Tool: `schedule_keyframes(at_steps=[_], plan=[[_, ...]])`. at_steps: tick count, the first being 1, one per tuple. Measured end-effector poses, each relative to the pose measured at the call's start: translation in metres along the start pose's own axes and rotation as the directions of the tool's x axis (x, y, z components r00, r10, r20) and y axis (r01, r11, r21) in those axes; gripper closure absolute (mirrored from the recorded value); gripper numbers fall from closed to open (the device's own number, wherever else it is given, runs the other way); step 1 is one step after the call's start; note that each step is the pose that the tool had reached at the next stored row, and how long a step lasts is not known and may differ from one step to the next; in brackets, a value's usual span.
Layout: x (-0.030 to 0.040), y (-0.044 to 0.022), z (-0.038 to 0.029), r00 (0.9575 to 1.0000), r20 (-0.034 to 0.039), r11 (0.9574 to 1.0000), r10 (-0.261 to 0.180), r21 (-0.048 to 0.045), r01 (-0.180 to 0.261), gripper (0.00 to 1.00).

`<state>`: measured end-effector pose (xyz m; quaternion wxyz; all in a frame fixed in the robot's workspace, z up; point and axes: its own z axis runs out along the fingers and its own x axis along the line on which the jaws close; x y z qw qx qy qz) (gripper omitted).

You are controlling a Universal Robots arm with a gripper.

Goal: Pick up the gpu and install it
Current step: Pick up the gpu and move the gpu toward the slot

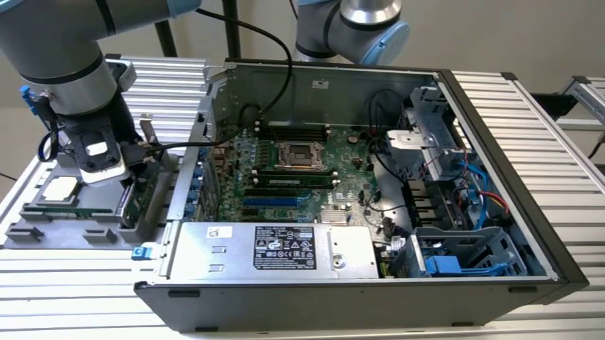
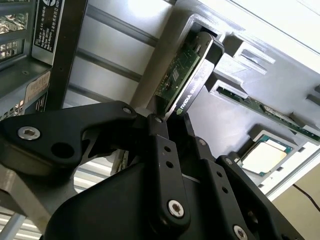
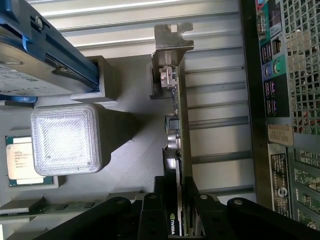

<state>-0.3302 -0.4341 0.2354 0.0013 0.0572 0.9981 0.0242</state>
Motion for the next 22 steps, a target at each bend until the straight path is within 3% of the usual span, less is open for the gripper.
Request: schedule_keyframes(at_steps=[22], plan=[[0.0004,0.0002,-0.0043,1.0000,-0.0002,1.0000,0.000,-0.0030,0.000,1.00]])
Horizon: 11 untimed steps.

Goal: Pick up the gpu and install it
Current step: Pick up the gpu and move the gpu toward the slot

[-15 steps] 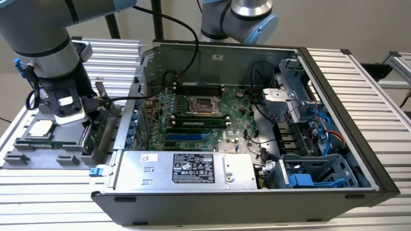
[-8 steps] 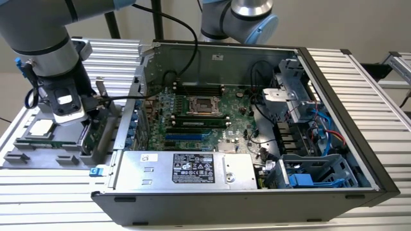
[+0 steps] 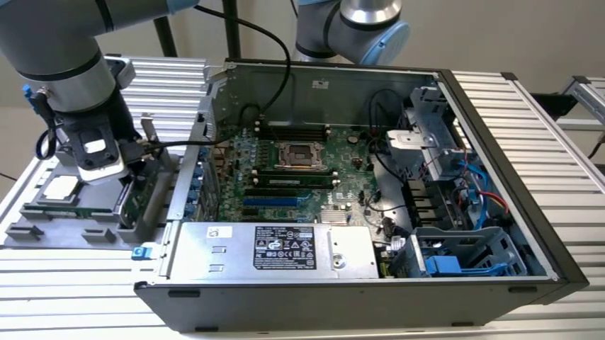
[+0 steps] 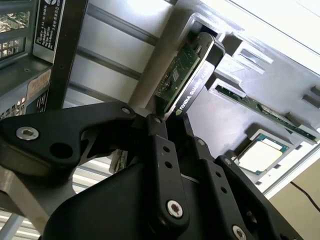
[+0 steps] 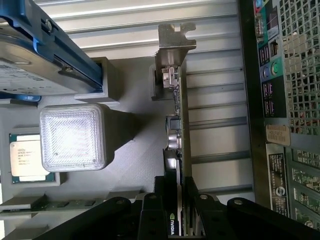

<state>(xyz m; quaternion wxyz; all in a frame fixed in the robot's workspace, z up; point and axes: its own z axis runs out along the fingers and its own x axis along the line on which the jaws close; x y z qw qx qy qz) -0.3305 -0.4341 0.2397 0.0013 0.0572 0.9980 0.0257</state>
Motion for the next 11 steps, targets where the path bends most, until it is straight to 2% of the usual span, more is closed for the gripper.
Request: schedule_keyframes(at_steps=[6,11], plan=[[0.0001,0.0000,-0.0001,1.0000,0.0001,1.0000,0.000,-0.0003,0.000,1.00],[0.0001,0.0002,-0.0031,1.0000,0.0000,1.0000,0.000,-0.0001,0.000,1.00]])
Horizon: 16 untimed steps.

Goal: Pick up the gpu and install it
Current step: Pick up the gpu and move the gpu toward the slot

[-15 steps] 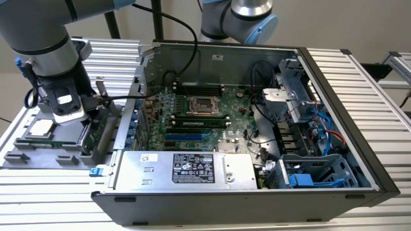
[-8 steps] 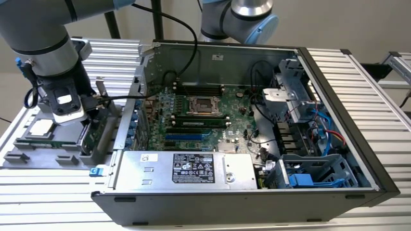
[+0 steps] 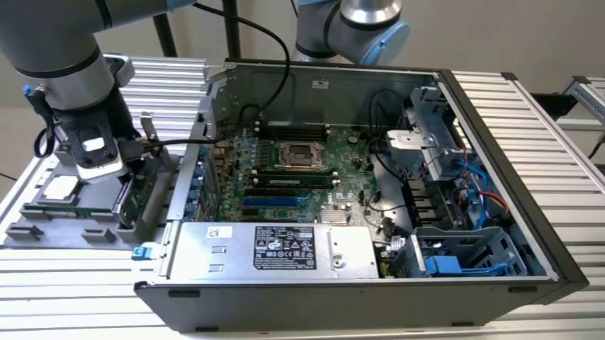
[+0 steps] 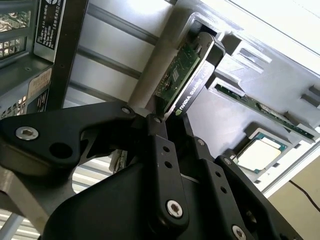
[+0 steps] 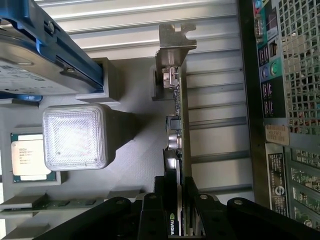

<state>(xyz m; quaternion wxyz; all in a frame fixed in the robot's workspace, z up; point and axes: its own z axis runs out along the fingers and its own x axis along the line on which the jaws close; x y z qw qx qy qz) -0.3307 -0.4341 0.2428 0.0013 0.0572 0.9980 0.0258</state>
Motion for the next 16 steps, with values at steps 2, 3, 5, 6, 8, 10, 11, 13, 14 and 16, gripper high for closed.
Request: schedule_keyframes(at_steps=[2,3,5,6,8,10,11,13,14,16], plan=[[0.0000,0.0001,-0.0013,1.0000,0.0000,1.0000,0.000,0.0000,0.000,1.00],[0.0000,0.0001,-0.0018,1.0000,0.0001,1.0000,0.000,0.0000,0.000,1.00],[0.0000,0.0002,-0.0029,1.0000,0.0001,1.0000,0.000,-0.0001,0.000,1.00],[0.0000,0.0002,-0.0035,1.0000,0.0001,1.0000,0.000,0.0000,0.000,1.00],[0.0000,0.0002,-0.0044,1.0000,0.0001,1.0000,0.000,-0.0001,0.000,1.00],[0.0000,0.0003,-0.0053,1.0000,0.0001,1.0000,0.000,0.0000,0.000,1.00],[0.0000,0.0003,-0.0056,1.0000,0.0001,1.0000,0.000,-0.0001,0.000,1.00],[0.0000,0.0003,-0.0063,1.0000,0.0000,1.0000,0.000,0.0000,0.000,1.00],[0.0000,0.0003,-0.0067,1.0000,0.0000,1.0000,0.000,0.0000,0.000,1.00],[0.0001,0.0003,-0.0072,1.0000,0.0001,1.0000,0.000,-0.0001,0.000,1.00]])
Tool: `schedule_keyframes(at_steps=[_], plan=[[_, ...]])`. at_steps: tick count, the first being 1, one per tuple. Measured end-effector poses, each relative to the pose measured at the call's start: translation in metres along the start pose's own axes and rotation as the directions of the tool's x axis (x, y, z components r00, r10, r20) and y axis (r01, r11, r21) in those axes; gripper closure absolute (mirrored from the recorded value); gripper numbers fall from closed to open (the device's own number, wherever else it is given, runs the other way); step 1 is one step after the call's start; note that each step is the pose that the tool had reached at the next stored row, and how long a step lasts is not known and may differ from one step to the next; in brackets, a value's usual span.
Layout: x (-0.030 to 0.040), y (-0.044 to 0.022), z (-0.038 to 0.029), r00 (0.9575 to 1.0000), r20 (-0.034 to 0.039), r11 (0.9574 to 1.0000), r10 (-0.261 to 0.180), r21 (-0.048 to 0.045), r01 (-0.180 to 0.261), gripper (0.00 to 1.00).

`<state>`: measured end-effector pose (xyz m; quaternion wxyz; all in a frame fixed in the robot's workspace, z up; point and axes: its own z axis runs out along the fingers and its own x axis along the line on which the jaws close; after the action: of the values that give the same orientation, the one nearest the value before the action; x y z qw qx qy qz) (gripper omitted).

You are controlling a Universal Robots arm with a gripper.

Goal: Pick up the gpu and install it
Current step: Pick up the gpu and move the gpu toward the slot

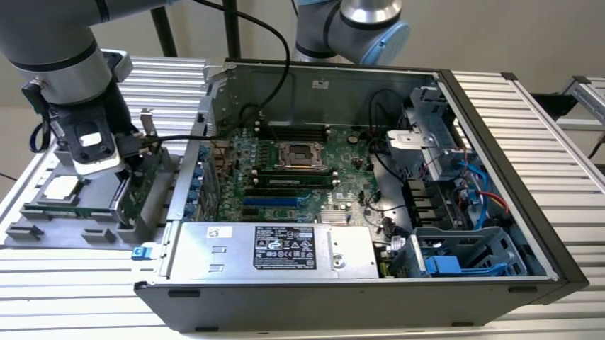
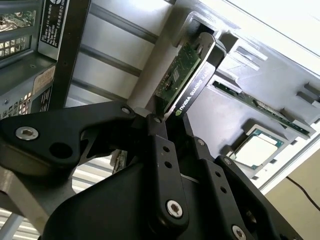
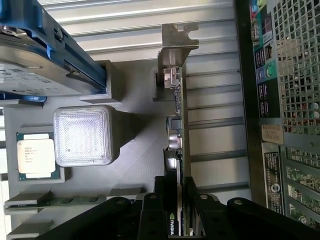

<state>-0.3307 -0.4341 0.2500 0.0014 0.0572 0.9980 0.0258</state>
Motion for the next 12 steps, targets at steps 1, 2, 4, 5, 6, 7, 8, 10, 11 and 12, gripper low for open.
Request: schedule_keyframes(at_steps=[1,2,4,5,6,7,8,10,11,12], plan=[[0.0001,0.0000,-0.0003,1.0000,-0.0001,1.0000,0.000,0.0000,0.000,1.00],[0.0001,0.0000,-0.0006,1.0000,-0.0001,1.0000,0.000,0.0001,0.000,1.00],[0.0001,0.0001,-0.0012,1.0000,0.0000,1.0000,0.000,0.0000,0.000,1.00],[0.0001,0.0001,-0.0015,1.0000,-0.0001,1.0000,0.000,0.0001,0.000,1.00],[0.0001,0.0001,-0.0018,1.0000,-0.0001,1.0000,0.000,0.0000,0.000,1.00],[0.0002,0.0001,-0.0024,1.0000,-0.0001,1.0000,0.000,0.0000,0.000,1.00],[0.0002,0.0001,-0.0031,1.0000,-0.0001,1.0000,0.000,0.0001,0.000,1.00],[0.0002,0.0002,-0.0036,1.0000,0.0000,1.0000,0.000,0.0000,0.000,1.00],[0.0003,0.0002,-0.0039,1.0000,0.0000,1.0000,0.000,0.0000,0.000,1.00],[0.0002,0.0002,-0.0043,1.0000,-0.0001,1.0000,0.000,0.0001,0.000,1.00]])
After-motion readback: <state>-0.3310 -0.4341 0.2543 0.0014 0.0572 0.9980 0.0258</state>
